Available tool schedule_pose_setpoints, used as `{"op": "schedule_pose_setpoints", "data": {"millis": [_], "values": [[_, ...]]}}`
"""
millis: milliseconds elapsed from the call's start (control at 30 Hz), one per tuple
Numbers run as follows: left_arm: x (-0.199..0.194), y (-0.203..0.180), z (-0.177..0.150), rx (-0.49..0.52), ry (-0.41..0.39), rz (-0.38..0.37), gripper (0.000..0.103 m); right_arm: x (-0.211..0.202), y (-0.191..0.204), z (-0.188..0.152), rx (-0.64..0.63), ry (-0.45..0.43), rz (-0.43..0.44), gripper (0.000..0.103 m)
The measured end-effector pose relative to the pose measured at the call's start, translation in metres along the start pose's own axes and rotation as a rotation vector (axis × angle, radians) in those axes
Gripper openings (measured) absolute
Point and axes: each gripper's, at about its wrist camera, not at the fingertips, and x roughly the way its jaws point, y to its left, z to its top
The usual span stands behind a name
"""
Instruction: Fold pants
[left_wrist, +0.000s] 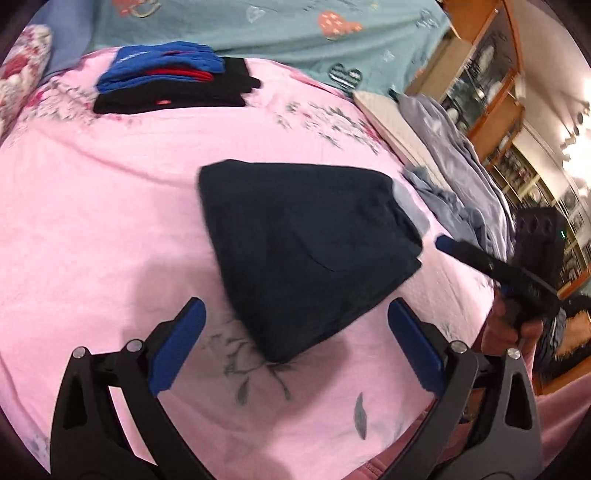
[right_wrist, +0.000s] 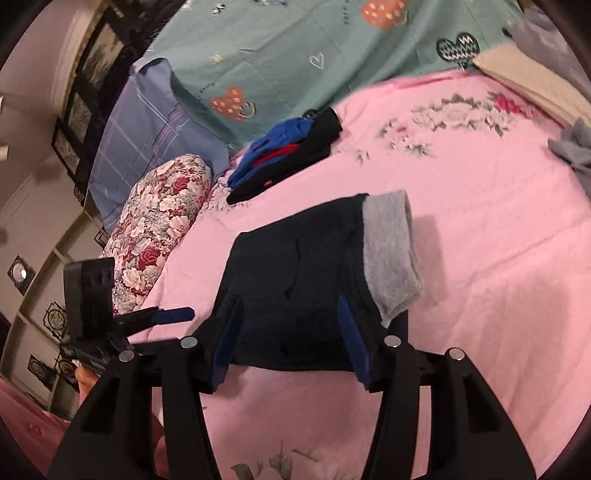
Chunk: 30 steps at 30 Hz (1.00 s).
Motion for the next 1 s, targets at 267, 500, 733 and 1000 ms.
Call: {"op": "schedule_pose_setpoints", "data": {"millis": [267, 500, 733, 1000], "values": [[-0.022, 0.032, 0.0, -0.129, -0.064, 0.098, 0.101, 0.006, 0.042, -0.02, -0.238, 0.019, 0.015, 0.054], [0.001, 0.044, -0.005, -0.177, -0.001, 0.136, 0.101, 0.032, 0.081, -0.033, -0.444, 0.091, 0.009, 0.057], [0.019, 0.052, -0.006, -0.198, 0.039, 0.199, 0.101, 0.067, 0.122, -0.054, -0.737, 0.147, -0.128, 0.057], [0.027, 0.053, -0.006, -0.187, 0.069, 0.216, 0.101, 0.101, 0.135, -0.071, -1.039, 0.231, -0.236, 0.057]]}}
